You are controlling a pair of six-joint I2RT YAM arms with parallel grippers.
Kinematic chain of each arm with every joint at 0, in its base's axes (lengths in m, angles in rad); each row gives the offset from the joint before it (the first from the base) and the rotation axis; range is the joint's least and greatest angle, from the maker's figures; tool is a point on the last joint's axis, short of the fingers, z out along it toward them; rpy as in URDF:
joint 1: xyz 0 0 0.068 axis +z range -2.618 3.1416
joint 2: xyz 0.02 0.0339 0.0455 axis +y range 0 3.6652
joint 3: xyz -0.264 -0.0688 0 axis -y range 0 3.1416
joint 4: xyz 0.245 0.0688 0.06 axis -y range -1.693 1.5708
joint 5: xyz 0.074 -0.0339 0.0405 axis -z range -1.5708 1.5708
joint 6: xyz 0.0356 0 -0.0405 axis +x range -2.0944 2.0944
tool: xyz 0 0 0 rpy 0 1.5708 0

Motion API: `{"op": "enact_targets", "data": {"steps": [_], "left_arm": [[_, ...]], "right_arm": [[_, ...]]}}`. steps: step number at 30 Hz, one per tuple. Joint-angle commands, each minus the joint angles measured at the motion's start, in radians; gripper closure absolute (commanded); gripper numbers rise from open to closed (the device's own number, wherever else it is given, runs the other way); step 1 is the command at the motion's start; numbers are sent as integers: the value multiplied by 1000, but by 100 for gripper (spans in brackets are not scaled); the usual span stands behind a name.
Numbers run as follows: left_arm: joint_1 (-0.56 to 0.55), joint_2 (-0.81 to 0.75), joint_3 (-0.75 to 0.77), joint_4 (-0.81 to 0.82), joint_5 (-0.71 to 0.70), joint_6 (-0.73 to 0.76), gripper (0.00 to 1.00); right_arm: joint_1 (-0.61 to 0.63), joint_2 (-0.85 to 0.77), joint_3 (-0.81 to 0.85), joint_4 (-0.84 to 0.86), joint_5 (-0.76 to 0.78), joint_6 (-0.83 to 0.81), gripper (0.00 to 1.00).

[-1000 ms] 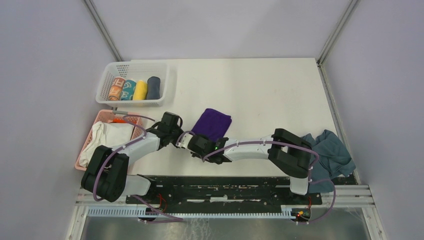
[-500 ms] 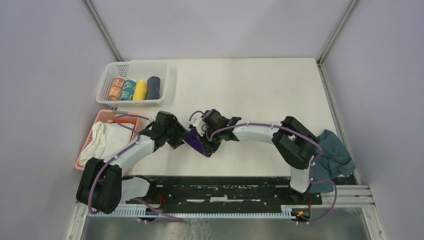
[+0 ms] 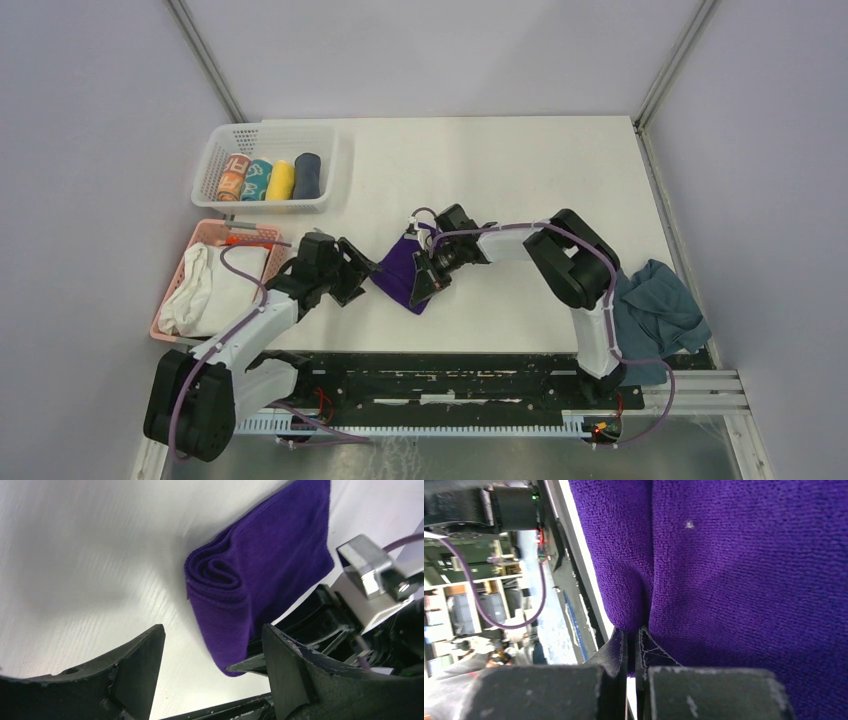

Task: Roll the towels
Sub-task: Roll the towel at the center of the board.

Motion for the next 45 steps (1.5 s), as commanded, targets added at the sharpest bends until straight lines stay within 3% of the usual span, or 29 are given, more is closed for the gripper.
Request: {"op": "enact_targets", "data": {"steps": [1,16,26,30,37,45], "left_arm": [[4,-27,-48,96,83,13,22],[5,134,-89,265,110,-12,22],[5,211,-103,167,-6,-28,40],[5,249,-100,140,-37,-20,45],[5,301,-78,129,-50,-5,49],[4,299,-69,122,-48,-9,49]], "right_arm": [[-21,62,-7,31,-56,61,99],[-36,115,32,-21,-47,72,96],[-34,64,29,-61,0,34,96],[-27,10,29,-102,53,-8,91],[41,-146,48,-258,331,-139,74],[226,-326,35,-304,872,-279,51]]}}
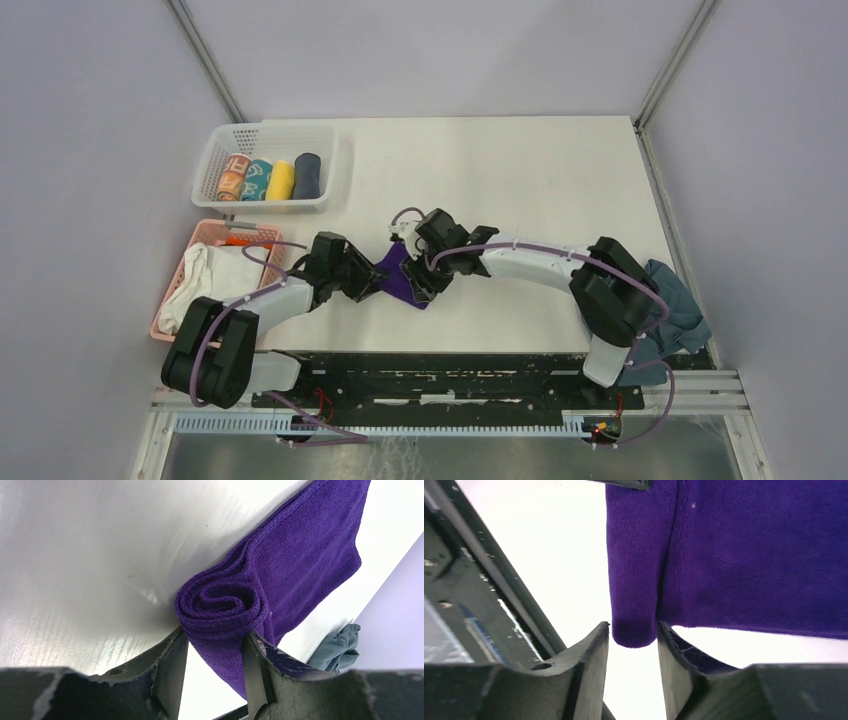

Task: Roll the towels
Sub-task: Roll the towel at the center of the board.

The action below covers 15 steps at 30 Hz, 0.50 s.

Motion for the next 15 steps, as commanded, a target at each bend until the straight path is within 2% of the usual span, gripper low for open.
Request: {"op": "enact_targets", "data": {"steps": [1,6,15], "left_arm": [[4,36,-22,-121,-130,16,49],[4,33,-23,-124,-128,11,49],[4,31,-23,-123,-123,8,49]], "right_arm": [[108,-96,-4,-28,373,-126,50],[218,-129,-29,46,519,-180,49],[285,-23,6,59,593,-236,48]]}}
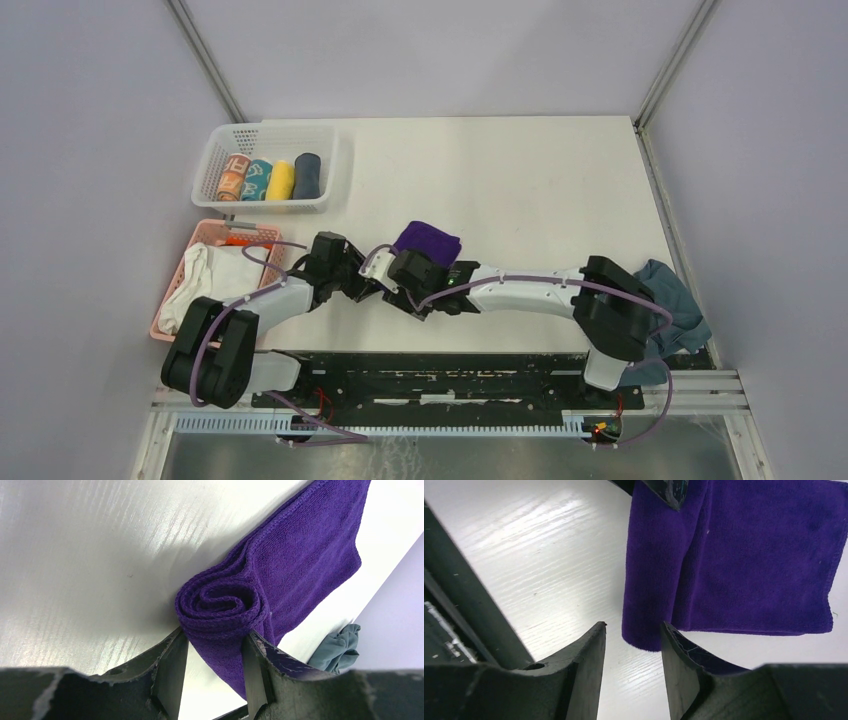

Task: Roll the towels
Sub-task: Roll the towel at the center of the board.

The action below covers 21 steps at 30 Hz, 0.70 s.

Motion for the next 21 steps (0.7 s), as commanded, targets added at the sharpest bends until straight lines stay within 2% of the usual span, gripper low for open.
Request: {"op": "enact_targets", "data": {"steps": [1,15,17,21], "left_arm": [[4,29,-23,-120,-119,8,49],[4,47,-13,-110,-111,12,45],[5,48,-6,-114,-112,14,44],[6,37,21,-139,-140,27,40]], "right_arm": [[10,75,27,30,110,-43,48],[6,247,80,-54,125,-69,49],[-1,260,88,-74,106,-67,54],[-29,248,91,-115,28,-56,71]]}}
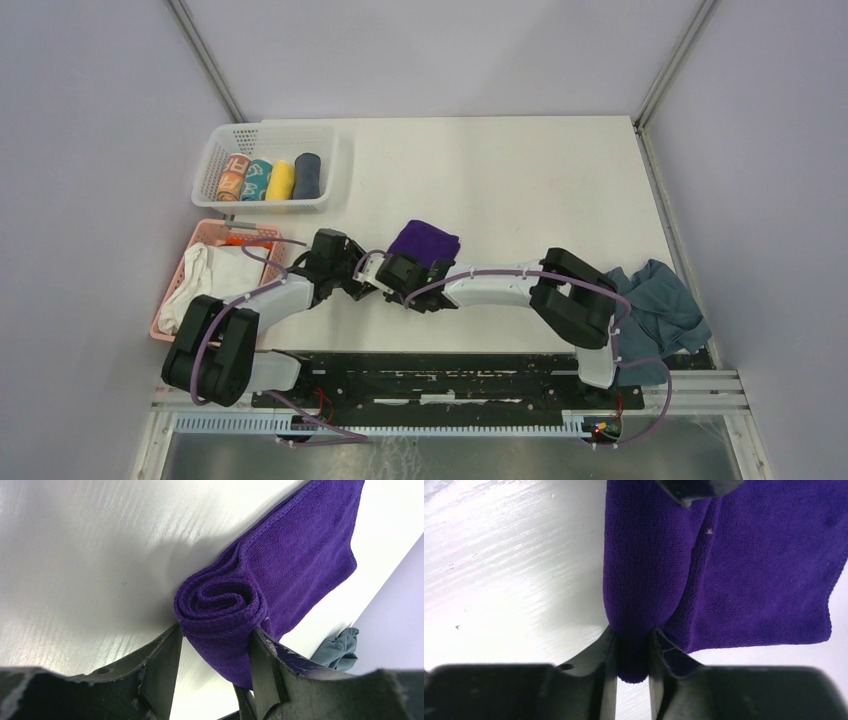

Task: Roll the towels
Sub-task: Roll the towel at the center of the board.

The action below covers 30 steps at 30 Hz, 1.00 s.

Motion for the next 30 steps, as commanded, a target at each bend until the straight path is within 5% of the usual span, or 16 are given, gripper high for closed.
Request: {"op": "enact_targets", "data": {"steps": [1,9,18,30], "left_arm": [[7,26,10,-143,-141,29,39],[7,-19,45,-182,-121,46,33],[7,-235,24,-233,-95,40,22],[7,-243,-93,-42,-5,3,23]], "right_arm": [[-36,27,-6,-87,-138,24,75],[-169,-42,-46,-55,-623,102,96],[-349,59,-11,15,-1126,248,97],[-455,216,-28,177,-1291,484,95]]}}
